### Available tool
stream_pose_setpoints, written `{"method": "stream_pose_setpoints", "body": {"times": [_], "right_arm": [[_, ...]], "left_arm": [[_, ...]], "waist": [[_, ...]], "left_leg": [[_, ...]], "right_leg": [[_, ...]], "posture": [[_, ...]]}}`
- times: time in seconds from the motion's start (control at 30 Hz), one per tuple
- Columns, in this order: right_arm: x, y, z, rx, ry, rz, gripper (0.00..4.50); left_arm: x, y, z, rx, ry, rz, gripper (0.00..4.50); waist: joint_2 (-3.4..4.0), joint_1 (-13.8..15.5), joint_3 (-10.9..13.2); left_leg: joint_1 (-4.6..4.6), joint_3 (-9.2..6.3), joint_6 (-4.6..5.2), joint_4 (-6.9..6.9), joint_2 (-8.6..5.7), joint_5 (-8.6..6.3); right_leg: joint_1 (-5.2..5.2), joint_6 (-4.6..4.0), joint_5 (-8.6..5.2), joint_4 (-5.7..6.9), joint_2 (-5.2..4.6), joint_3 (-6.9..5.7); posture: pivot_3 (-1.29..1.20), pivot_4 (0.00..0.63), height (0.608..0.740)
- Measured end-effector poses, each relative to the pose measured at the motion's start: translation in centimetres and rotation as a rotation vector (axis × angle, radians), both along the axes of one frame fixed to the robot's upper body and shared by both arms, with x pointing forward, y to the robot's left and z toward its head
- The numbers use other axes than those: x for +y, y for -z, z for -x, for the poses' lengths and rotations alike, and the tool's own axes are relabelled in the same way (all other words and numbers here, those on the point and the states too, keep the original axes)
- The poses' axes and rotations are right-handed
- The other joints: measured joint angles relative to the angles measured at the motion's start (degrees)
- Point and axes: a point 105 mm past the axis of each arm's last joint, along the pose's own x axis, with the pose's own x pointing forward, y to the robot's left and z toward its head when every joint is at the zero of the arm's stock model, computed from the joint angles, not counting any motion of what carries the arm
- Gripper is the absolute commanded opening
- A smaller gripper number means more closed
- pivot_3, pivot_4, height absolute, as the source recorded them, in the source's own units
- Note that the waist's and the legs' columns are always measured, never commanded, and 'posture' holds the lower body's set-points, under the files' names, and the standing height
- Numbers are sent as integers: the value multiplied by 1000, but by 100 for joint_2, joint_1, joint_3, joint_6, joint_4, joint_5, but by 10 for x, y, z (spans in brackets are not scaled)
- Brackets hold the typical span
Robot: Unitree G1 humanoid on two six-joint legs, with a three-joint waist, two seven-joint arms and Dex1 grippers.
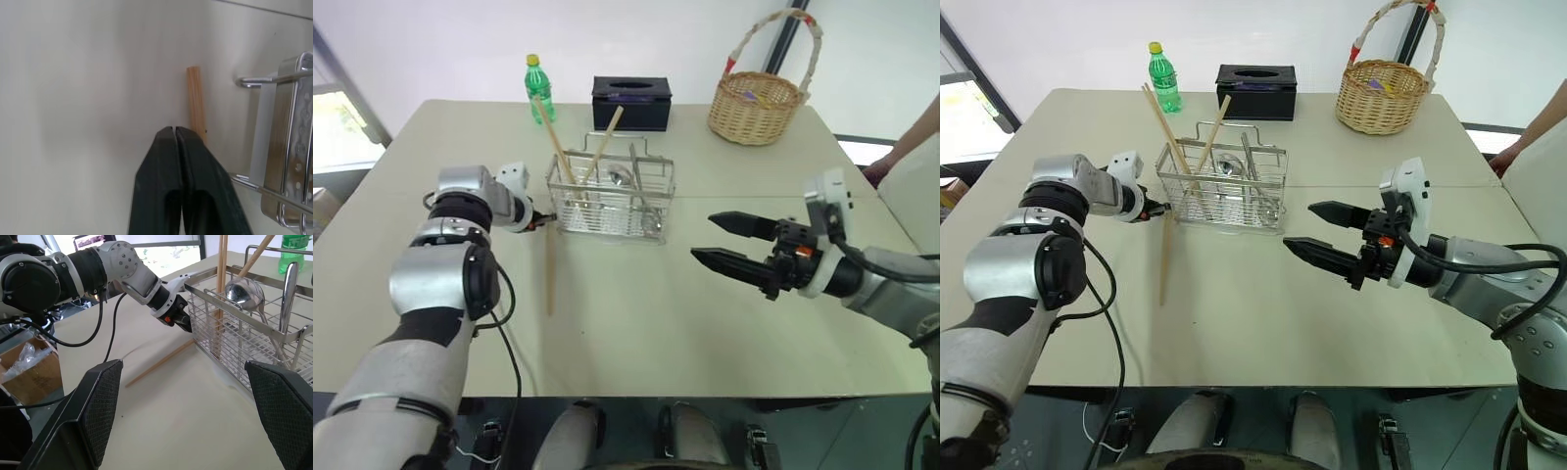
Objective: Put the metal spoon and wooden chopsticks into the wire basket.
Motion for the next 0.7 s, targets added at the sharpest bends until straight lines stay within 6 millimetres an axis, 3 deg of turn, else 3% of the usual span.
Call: {"method": "stream_pose_setpoints", "body": {"times": [0.33,0.43,0.53,0.7], "right_arm": [[0,1,0,1,7,-8,4144],[0,2,0,1,9,-9,4144],[-1,4,1,8,9,-9,4144],[-2,5,1,7,-6,-9,4144]], "left_arm": [[2,1,0,2,-1,-11,11],[2,0,1,6,5,-9,777],[5,-5,3,25,25,-30,2170],[18,-22,6,30,27,-66,2170]], "waist": [[0,-2,0],[0,-2,0],[0,-28,0],[-1,-56,2]], "left_leg": [[0,0,0,2,0,0],[0,0,0,1,0,0],[0,1,0,0,2,0],[-2,0,0,0,3,0]], "right_leg": [[0,0,0,0,2,0],[0,0,0,0,3,0],[-1,0,0,1,6,0],[-3,0,0,1,9,0]], "posture": [[0,150,661],[0,150,661],[0,150,661],[0,150,661]]}}
